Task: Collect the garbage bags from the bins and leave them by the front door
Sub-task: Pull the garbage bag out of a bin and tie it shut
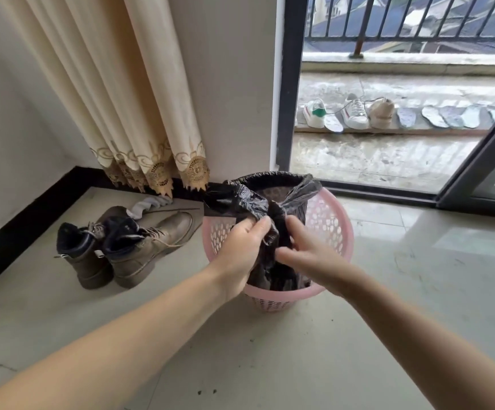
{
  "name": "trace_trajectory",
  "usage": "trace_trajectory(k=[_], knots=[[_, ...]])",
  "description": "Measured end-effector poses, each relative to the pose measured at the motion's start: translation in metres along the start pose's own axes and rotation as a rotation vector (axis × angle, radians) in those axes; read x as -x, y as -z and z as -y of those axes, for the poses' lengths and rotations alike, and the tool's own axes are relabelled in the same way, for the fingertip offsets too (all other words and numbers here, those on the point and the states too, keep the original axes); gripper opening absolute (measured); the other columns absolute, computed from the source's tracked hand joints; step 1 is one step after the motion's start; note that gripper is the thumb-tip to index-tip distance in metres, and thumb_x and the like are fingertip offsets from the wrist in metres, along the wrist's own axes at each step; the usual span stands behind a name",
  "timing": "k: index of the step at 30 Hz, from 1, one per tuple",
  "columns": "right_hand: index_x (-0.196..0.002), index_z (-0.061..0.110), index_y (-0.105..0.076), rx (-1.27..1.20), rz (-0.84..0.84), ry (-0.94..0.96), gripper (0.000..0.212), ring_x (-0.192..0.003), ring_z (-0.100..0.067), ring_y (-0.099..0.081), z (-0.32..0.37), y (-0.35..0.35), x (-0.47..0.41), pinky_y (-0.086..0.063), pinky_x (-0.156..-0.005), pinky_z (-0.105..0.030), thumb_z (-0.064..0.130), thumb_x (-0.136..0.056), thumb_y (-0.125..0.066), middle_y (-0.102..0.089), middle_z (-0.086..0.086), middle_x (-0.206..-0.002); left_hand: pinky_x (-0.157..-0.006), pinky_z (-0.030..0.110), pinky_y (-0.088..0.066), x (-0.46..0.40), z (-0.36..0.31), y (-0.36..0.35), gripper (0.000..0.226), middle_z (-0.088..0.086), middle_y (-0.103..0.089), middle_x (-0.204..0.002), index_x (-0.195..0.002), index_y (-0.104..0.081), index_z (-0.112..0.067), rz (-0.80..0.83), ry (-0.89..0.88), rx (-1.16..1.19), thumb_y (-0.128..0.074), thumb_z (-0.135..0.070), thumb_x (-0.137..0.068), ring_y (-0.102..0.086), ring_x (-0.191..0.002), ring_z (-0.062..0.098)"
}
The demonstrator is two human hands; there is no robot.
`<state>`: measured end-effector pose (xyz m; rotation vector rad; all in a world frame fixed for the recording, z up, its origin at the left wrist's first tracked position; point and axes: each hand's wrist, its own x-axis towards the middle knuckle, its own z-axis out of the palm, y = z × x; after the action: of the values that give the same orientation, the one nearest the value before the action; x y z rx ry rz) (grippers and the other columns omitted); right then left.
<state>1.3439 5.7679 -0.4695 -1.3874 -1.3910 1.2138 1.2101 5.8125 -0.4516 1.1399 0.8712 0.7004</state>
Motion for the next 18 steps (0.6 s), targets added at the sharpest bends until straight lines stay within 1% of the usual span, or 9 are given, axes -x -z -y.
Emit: trace_trajectory(k=[2, 3, 6, 8, 10, 12, 14, 16, 18], knots=[[-0.121, 0.026, -0.037, 0.168, 0.016, 0.024, 0.057, -0.095, 0.011, -0.057, -0.005, -0.008, -0.002, -0.047, -0.083, -0.010, 0.030, -0.075, -0.071, -0.056, 0.022, -0.099, -0.079, 0.026, -0.055, -0.001, 0.000, 0.001, 0.023, -0.001, -0.074, -0.089, -0.095, -0.066, -0.013, -0.012, 0.011, 0.026, -0.043, -0.018, -0.099, -0.070, -0.086, 0.008], [-0.125, 0.026, -0.033, 0.228, -0.038, 0.057, 0.064, -0.096, 0.013, -0.055, -0.008, -0.011, -0.003, -0.044, -0.083, -0.006, 0.031, -0.075, -0.073, -0.054, 0.024, -0.102, -0.081, 0.028, -0.054, -0.002, 0.000, 0.004, 0.023, -0.001, -0.074, -0.087, -0.093, -0.066, -0.011, -0.005, 0.007, 0.013, -0.044, -0.018, -0.099, -0.069, -0.084, 0.007], [-0.122, 0.018, -0.045, 0.306, -0.298, 0.133, 0.048, -0.099, -0.006, -0.057, -0.011, -0.012, -0.008, -0.047, -0.089, -0.021, 0.007, -0.080, -0.065, -0.059, 0.009, -0.103, -0.090, 0.027, -0.052, 0.001, -0.001, 0.011, 0.026, -0.004, -0.075, -0.096, -0.098, -0.068, -0.011, 0.117, 0.035, -0.098, -0.044, -0.020, -0.099, -0.067, -0.095, 0.006], [-0.110, 0.010, -0.057, 0.344, -0.357, 0.136, 0.037, -0.093, -0.014, -0.057, -0.012, -0.008, -0.010, -0.043, -0.080, -0.013, -0.008, -0.078, -0.055, -0.063, 0.000, -0.097, -0.094, 0.029, -0.049, 0.000, 0.003, 0.017, 0.029, -0.002, -0.074, -0.102, -0.101, -0.070, -0.012, 0.119, 0.103, -0.134, -0.045, -0.026, -0.098, -0.066, -0.102, 0.011], [-0.098, 0.005, -0.064, 0.338, -0.392, 0.103, 0.033, -0.085, -0.015, -0.055, -0.013, -0.003, -0.011, -0.039, -0.070, -0.002, -0.014, -0.076, -0.049, -0.064, -0.003, -0.088, -0.089, 0.031, -0.049, -0.006, 0.004, 0.026, 0.033, 0.002, -0.072, -0.098, -0.096, -0.068, -0.012, -0.046, 0.212, -0.016, -0.048, -0.038, -0.095, -0.066, -0.097, 0.016], [-0.092, 0.012, -0.066, 0.302, -0.402, 0.018, 0.035, -0.085, -0.012, -0.053, -0.015, 0.001, -0.010, -0.038, -0.069, 0.000, -0.014, -0.077, -0.047, -0.062, 0.003, -0.086, -0.090, 0.035, -0.049, -0.014, 0.006, 0.042, 0.042, 0.009, -0.064, -0.105, -0.107, -0.060, -0.008, -0.228, 0.337, 0.209, -0.051, -0.046, -0.092, -0.061, -0.100, 0.021], [-0.092, 0.021, -0.063, 0.229, -0.351, -0.081, 0.039, -0.093, -0.013, -0.056, -0.019, 0.005, -0.009, -0.044, -0.081, -0.012, -0.011, -0.081, -0.044, -0.062, 0.005, -0.095, -0.091, 0.036, -0.050, -0.022, 0.007, 0.059, 0.043, 0.012, -0.060, -0.110, -0.116, -0.056, -0.008, -0.326, 0.356, 0.392, -0.051, -0.044, -0.093, -0.059, -0.102, 0.024], [-0.090, 0.025, -0.063, 0.141, -0.296, -0.150, 0.042, -0.101, -0.018, -0.057, -0.023, 0.011, -0.009, -0.048, -0.087, -0.027, -0.011, -0.082, -0.042, -0.061, 0.001, -0.105, -0.075, 0.032, -0.057, -0.029, 0.005, 0.070, 0.024, 0.010, -0.062, -0.100, -0.106, -0.056, -0.010, -0.388, 0.266, 0.517, -0.049, -0.030, -0.097, -0.063, -0.088, 0.022], [-0.082, 0.028, -0.063, 0.084, -0.292, -0.173, 0.045, -0.101, -0.017, -0.056, -0.026, 0.016, -0.006, -0.047, -0.086, -0.027, -0.012, -0.083, -0.041, -0.059, 0.002, -0.106, -0.057, 0.026, -0.057, -0.034, 0.003, 0.071, 0.011, 0.009, -0.062, -0.088, -0.097, -0.055, -0.009, -0.458, 0.184, 0.500, -0.045, -0.012, -0.098, -0.062, -0.071, 0.018]])
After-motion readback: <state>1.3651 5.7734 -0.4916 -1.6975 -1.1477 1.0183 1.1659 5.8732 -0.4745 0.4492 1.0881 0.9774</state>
